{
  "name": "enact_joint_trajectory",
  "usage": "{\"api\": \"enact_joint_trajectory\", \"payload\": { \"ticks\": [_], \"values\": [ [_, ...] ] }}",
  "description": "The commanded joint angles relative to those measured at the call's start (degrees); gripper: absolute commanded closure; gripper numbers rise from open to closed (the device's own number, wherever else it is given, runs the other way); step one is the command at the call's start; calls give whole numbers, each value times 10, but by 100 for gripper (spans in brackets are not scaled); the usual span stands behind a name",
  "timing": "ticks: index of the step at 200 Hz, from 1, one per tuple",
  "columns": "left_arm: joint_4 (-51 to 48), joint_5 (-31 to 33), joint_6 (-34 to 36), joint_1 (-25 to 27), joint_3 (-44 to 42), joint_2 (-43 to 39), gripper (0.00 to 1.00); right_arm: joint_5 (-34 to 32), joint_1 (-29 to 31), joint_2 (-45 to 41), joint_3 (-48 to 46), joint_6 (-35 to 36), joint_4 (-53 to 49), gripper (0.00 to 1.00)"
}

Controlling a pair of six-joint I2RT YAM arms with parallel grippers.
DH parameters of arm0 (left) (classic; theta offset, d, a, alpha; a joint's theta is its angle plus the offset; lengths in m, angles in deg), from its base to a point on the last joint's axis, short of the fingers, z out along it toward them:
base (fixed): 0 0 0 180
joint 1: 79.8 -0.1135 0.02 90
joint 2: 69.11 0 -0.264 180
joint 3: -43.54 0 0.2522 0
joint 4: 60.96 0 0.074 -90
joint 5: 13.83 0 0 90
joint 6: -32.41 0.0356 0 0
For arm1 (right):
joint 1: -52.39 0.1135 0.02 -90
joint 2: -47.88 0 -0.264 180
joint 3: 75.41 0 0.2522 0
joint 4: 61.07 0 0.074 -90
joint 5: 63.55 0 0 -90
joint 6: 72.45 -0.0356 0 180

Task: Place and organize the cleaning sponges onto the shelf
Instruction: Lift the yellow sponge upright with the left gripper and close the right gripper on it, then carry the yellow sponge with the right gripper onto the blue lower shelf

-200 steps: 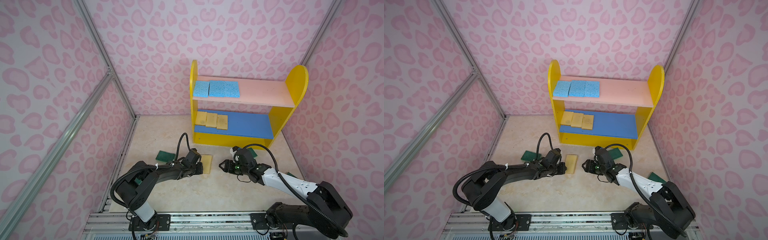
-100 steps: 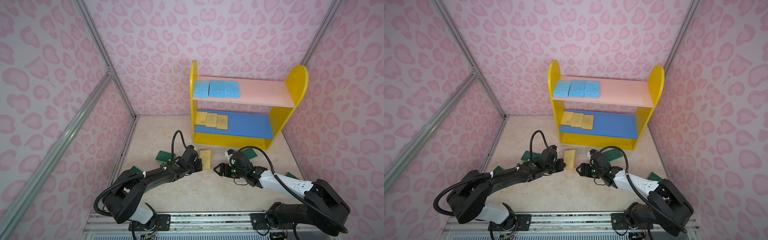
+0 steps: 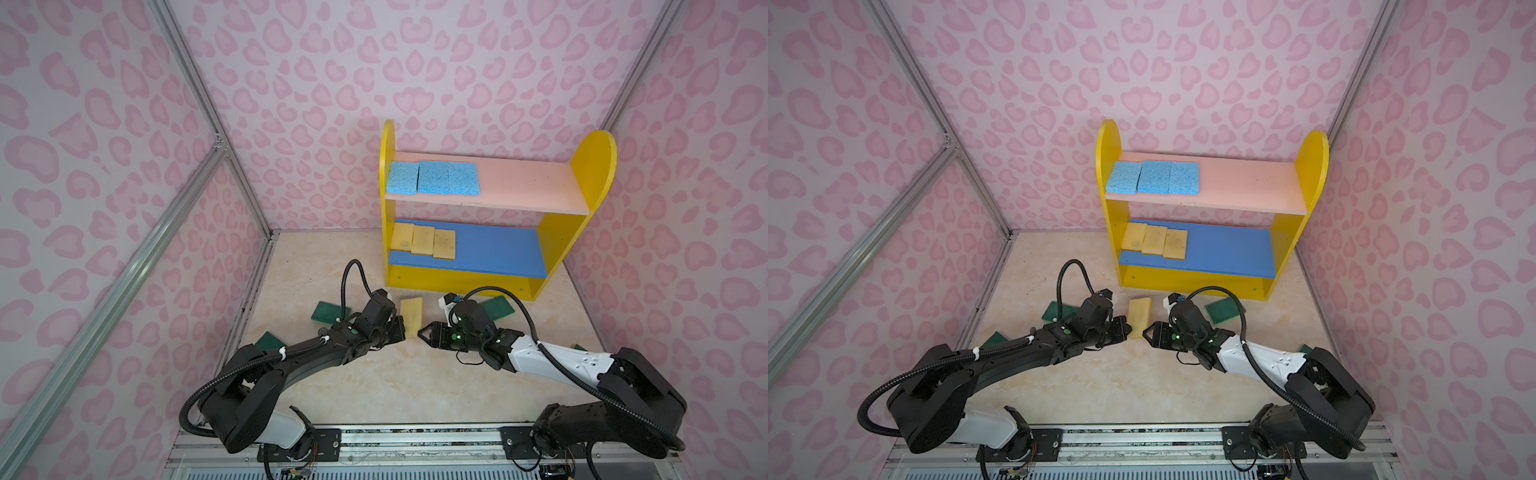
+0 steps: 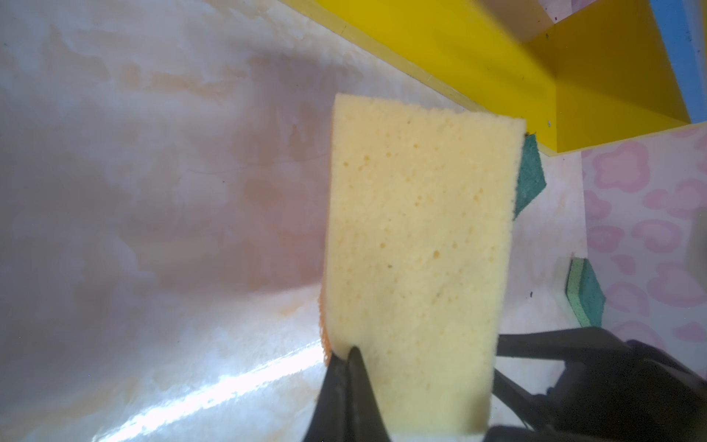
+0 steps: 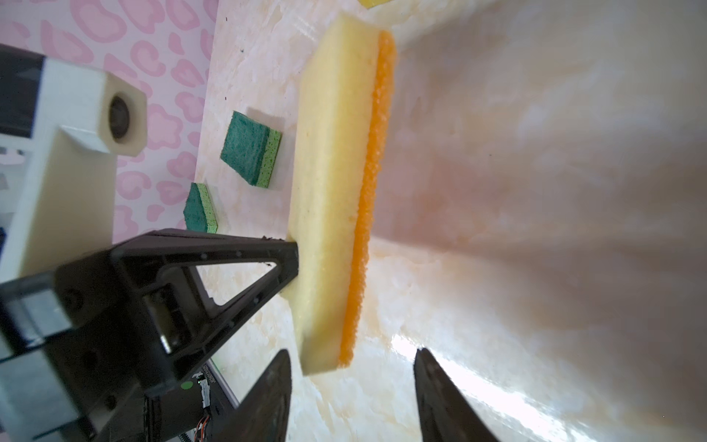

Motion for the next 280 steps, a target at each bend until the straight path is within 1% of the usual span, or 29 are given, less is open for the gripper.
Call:
{"api": "enact_joint_trajectory", "payload": {
  "ticks": [1, 15, 27, 77, 101, 114, 122, 126, 131, 140, 144, 148, 157, 170, 182, 193, 208, 217, 246, 256, 280],
  "values": [
    [-2, -3, -2, 0, 9, -9, 97, 8, 0, 12, 6, -8, 27, 51],
    [-2, -4, -2, 0, 10, -9, 97, 8, 1, 17, 11, -9, 29, 52],
    [-2, -4, -3, 1, 10, -9, 97, 7, 0, 21, 14, -9, 29, 57],
    [1, -5, -3, 0, 8, -14, 97, 5, 0, 27, 19, -9, 27, 83],
    [0, -6, 0, 1, 9, -16, 97, 3, 0, 25, 22, -9, 23, 91],
    [0, -6, 1, 0, 8, -19, 95, 2, -2, 22, 23, -9, 19, 92],
    [0, -6, 3, 0, 7, -22, 92, 2, -3, 19, 22, -8, 16, 93],
    [-1, -4, 3, 0, 6, -23, 88, 1, -5, 16, 23, -7, 14, 94],
    [-3, -2, 5, 0, 5, -26, 82, 1, -7, 13, 23, -5, 9, 94],
    [-7, 5, 9, 0, 3, -32, 68, 1, -13, 5, 24, -2, 0, 94],
    [-8, 10, 10, 0, 1, -36, 65, 2, -16, 1, 24, 0, -5, 95],
    [-11, 15, 12, 0, -1, -40, 58, 2, -19, -4, 24, 3, -10, 95],
    [-15, 27, 15, 0, -5, -50, 51, 2, -28, -16, 24, 10, -23, 96],
    [-26, 45, 21, 0, -10, -65, 37, 3, -43, -37, 23, 21, -48, 97],
    [-38, 59, 26, -1, -13, -77, 28, 4, -59, -61, 22, 34, -75, 97],
    [-48, 68, 30, -3, -16, -87, 24, 5, -78, -85, 19, 45, -100, 98],
    [-54, 76, 35, -5, -22, -99, 23, 10, -111, -123, 16, 59, -136, 98],
    [-57, 80, 37, -5, -26, -106, 18, 9, -134, -145, 16, 65, -164, 99],
    [-61, 82, 43, -6, -36, -118, 16, 14, -213, -211, 18, 86, -216, 99],
    [-62, 84, 45, -6, -38, -118, 11, 22, -242, -223, 29, 94, -233, 100],
    [-61, 82, 48, -7, -41, -117, 9, 47, -300, -212, 65, 111, -257, 100]
  ]
}}
